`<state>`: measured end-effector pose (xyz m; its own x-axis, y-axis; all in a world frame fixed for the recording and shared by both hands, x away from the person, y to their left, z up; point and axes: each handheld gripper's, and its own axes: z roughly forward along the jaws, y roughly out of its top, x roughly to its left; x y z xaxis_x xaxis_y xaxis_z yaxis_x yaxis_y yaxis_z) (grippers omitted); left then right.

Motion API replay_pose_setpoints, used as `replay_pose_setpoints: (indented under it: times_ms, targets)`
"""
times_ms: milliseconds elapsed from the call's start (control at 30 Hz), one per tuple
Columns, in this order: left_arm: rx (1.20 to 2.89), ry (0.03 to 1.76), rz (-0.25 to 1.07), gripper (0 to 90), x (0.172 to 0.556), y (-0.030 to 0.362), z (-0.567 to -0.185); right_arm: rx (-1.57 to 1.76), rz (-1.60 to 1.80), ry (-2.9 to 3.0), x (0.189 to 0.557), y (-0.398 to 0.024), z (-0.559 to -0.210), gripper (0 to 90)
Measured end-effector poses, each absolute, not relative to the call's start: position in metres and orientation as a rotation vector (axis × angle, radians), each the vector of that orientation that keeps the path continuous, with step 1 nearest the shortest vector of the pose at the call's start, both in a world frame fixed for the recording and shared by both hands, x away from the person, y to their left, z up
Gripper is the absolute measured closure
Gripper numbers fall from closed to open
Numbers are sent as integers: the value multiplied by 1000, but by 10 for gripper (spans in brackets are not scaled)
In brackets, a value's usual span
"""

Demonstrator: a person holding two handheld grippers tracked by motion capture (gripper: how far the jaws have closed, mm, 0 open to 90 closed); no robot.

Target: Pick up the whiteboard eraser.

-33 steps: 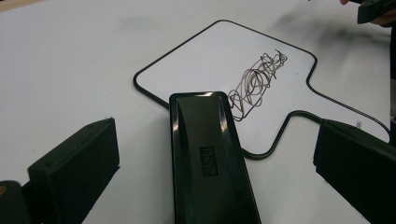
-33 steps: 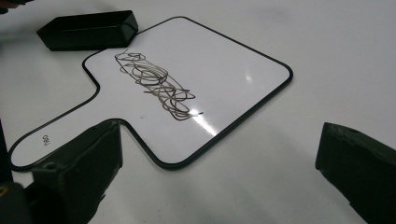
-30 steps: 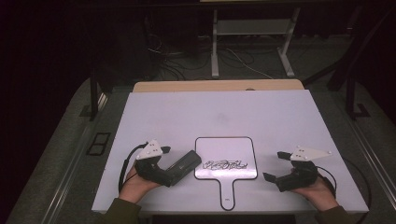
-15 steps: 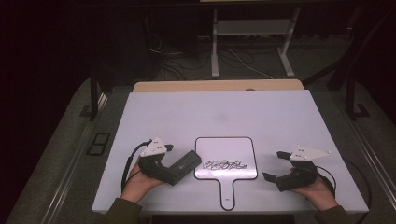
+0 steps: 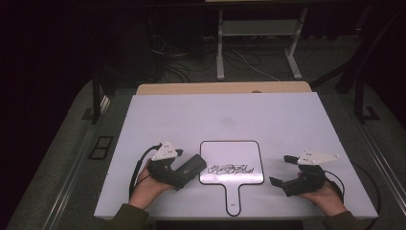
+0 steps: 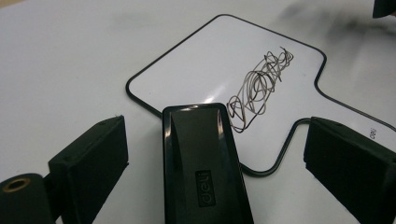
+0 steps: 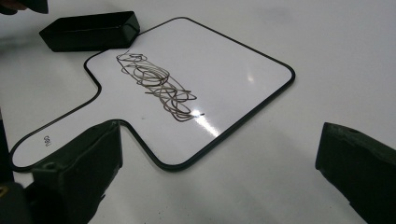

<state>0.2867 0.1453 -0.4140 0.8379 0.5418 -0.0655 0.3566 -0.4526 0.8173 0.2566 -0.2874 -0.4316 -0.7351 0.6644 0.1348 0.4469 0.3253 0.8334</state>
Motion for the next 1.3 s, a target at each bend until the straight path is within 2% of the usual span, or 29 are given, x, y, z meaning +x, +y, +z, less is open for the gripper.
replay_pose_setpoints:
  times_ms: [267,700,1300]
  targets:
    - [2122,671,272,124,287,138,-419,1015,1366,2365,256,-288,-432,0]
    - [2230,704,291,181,290,133,-426,1015,1369,2367,256,-288,-432,0]
    - [2327,766,253,293,291,132,-433,1017,1369,2364,257,-289,-432,0]
